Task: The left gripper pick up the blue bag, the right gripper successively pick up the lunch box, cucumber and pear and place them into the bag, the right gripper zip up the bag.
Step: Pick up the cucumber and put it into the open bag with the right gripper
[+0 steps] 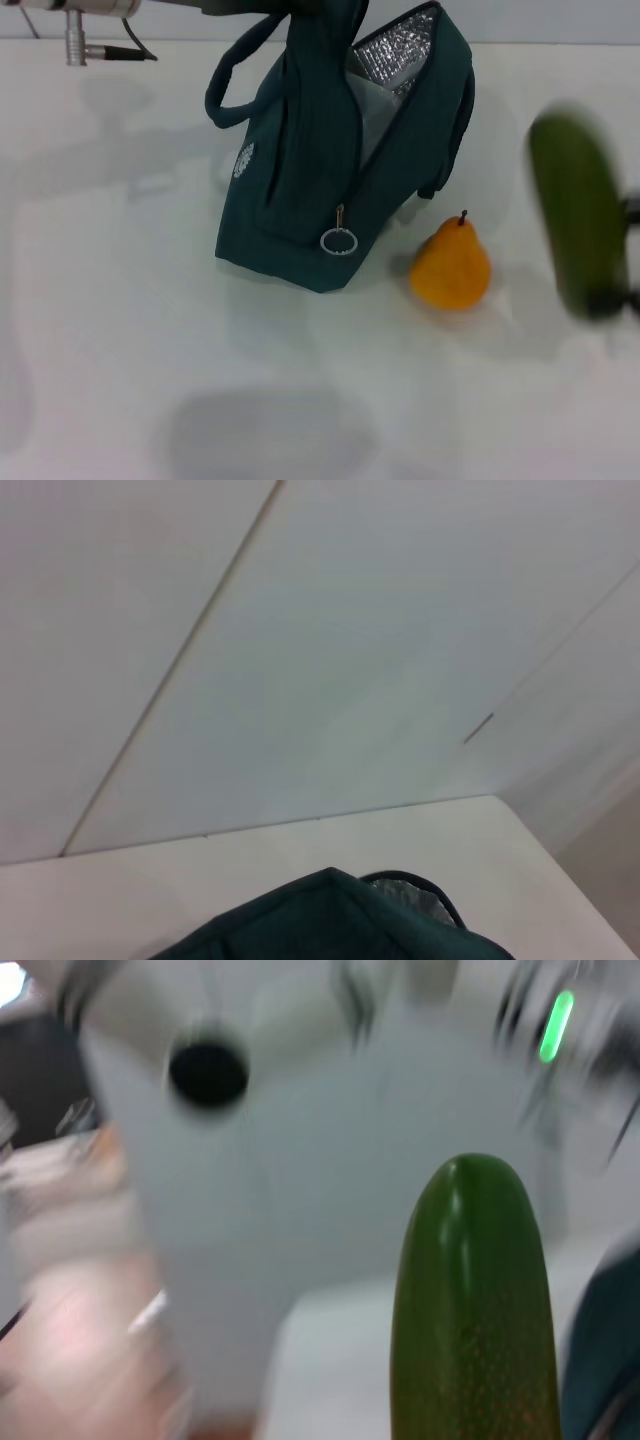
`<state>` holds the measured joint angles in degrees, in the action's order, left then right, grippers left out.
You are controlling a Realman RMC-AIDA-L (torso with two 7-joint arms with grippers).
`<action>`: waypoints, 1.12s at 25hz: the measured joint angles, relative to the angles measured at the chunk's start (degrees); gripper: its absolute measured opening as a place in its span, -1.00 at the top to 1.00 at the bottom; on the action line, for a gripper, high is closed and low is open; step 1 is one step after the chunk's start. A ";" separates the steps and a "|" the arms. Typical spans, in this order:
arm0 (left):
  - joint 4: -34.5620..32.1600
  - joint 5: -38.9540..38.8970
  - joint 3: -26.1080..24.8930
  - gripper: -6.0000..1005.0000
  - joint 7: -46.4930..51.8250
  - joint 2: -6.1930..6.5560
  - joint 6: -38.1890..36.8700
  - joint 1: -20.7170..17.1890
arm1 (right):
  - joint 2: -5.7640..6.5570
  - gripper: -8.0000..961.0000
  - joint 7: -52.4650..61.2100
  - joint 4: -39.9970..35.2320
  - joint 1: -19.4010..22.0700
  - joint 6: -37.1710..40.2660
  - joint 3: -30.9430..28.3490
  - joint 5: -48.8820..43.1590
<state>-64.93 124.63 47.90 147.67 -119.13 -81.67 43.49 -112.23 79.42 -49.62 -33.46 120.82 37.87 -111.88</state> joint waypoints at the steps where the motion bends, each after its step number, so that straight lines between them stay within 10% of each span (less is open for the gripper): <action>1: 0.00 -0.23 0.04 0.84 0.10 -0.01 -0.07 -0.03 | -0.34 -0.33 -1.92 0.00 1.43 -1.26 -0.61 3.35; 5: 0.75 -2.62 0.37 0.84 1.01 -0.06 -0.55 -0.45 | -3.52 -0.33 -14.51 2.36 6.55 -9.54 0.98 18.28; 11: 1.58 -4.24 0.82 0.84 2.78 -0.06 -0.97 -0.21 | -3.78 -0.33 -35.73 26.82 3.28 -14.61 10.04 40.82; 28: 2.09 -6.64 0.88 0.84 3.74 -0.13 -0.86 0.21 | -3.95 -0.33 -53.38 53.58 -7.33 -21.01 9.74 43.51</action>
<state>-62.84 117.99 48.78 151.41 -119.27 -82.53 43.70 -116.19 26.04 3.97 -40.79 99.81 47.61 -68.37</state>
